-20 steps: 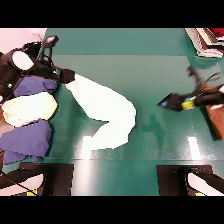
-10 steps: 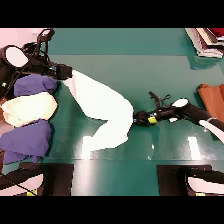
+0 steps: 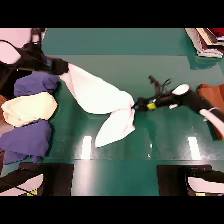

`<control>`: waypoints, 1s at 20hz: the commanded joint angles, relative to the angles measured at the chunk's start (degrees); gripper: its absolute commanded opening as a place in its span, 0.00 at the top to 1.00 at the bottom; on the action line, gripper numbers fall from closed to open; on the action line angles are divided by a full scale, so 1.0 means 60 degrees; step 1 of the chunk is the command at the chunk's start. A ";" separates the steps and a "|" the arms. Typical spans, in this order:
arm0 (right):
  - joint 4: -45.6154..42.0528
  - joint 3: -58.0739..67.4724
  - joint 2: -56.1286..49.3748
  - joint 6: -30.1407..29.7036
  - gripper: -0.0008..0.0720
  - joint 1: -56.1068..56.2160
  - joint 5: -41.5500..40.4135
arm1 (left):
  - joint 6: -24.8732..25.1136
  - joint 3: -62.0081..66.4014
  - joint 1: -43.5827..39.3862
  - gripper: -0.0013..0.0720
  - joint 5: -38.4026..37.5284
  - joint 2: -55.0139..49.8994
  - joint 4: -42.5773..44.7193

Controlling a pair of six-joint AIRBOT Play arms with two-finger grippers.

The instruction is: Fold the shirts.

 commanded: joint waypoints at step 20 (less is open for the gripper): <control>-0.3654 0.5748 0.5650 0.2233 0.97 -0.1894 0.3333 | 0.0007 0.5894 0.0000 0.95 -0.0430 0.3060 -0.2248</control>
